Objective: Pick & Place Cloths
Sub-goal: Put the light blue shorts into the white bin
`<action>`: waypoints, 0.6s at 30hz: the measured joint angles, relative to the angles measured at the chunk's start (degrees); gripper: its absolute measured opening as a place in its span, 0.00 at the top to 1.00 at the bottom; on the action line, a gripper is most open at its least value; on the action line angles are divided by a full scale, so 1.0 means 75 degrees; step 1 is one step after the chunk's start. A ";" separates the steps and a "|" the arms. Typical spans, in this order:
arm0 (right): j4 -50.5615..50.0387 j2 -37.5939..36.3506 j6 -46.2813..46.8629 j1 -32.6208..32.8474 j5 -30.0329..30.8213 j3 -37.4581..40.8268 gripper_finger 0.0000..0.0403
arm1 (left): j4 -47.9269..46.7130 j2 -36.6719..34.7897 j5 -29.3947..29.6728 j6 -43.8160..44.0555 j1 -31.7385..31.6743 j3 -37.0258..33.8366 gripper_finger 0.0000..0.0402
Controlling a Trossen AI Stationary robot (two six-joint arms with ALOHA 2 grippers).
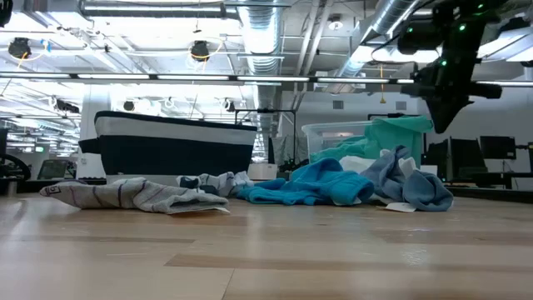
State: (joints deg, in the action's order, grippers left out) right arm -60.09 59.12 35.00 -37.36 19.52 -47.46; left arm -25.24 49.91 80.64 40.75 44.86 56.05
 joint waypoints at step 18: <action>0.1857 -0.0483 -0.0075 0.1064 -0.2061 -0.0281 1.00 | -0.0005 0.0000 0.0003 -0.0003 0.0000 0.0000 0.47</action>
State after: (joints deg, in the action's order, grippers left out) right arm -46.16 55.50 34.44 -29.38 4.05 -49.57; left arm -25.28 49.91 80.66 40.73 44.86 56.05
